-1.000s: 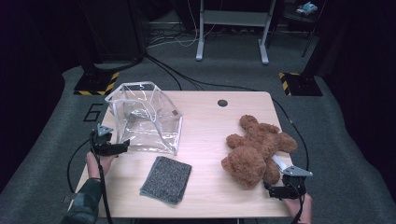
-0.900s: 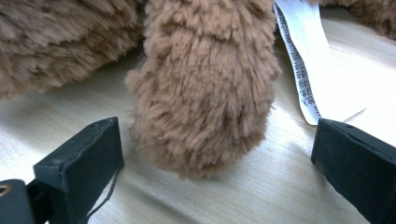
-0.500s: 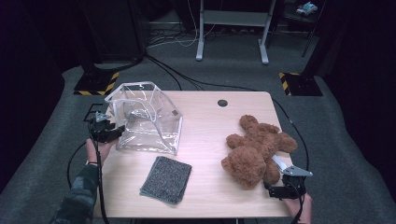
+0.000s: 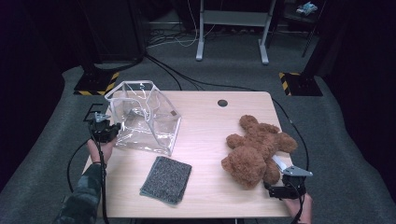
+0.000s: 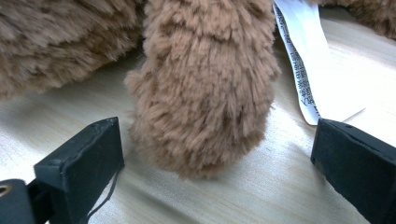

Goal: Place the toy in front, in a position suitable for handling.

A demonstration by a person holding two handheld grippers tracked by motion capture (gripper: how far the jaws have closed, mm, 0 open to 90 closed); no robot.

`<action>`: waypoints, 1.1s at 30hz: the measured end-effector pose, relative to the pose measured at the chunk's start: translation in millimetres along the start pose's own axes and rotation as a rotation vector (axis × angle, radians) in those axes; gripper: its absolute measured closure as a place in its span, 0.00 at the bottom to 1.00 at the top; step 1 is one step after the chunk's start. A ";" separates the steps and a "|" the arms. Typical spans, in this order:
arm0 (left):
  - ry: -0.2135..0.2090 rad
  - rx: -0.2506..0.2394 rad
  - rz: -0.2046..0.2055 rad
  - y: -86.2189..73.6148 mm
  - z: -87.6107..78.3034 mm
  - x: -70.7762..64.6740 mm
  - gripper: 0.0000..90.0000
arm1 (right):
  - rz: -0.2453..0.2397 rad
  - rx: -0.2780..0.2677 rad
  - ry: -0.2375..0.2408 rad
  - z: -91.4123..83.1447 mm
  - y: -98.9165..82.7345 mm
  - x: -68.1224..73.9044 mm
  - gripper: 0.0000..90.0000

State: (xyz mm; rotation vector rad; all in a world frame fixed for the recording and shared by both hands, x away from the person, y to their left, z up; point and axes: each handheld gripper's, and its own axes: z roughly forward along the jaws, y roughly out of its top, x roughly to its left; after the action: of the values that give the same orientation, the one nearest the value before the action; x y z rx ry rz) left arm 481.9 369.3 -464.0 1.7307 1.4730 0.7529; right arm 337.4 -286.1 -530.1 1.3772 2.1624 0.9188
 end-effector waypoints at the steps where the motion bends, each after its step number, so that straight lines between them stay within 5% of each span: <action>1: 0.010 0.000 -0.003 -0.2 -0.8 1.1 0.96 | 0.001 0.001 0.000 0.0 0.1 0.1 0.02; 18: 0.114 0.004 -0.085 -6.1 -16.3 22.4 0.96 | 0.004 -0.002 -0.004 -0.4 -0.1 0.3 0.02; 33: 0.164 -0.004 -0.097 -19.7 -30.9 34.3 0.96 | 0.000 -0.003 0.000 -0.2 -0.1 0.2 0.02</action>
State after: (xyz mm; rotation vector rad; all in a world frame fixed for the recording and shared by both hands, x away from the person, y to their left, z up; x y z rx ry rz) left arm 451.7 409.4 -463.8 1.6137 1.6521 0.8626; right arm 337.1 -285.9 -530.0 1.3759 2.1604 0.9216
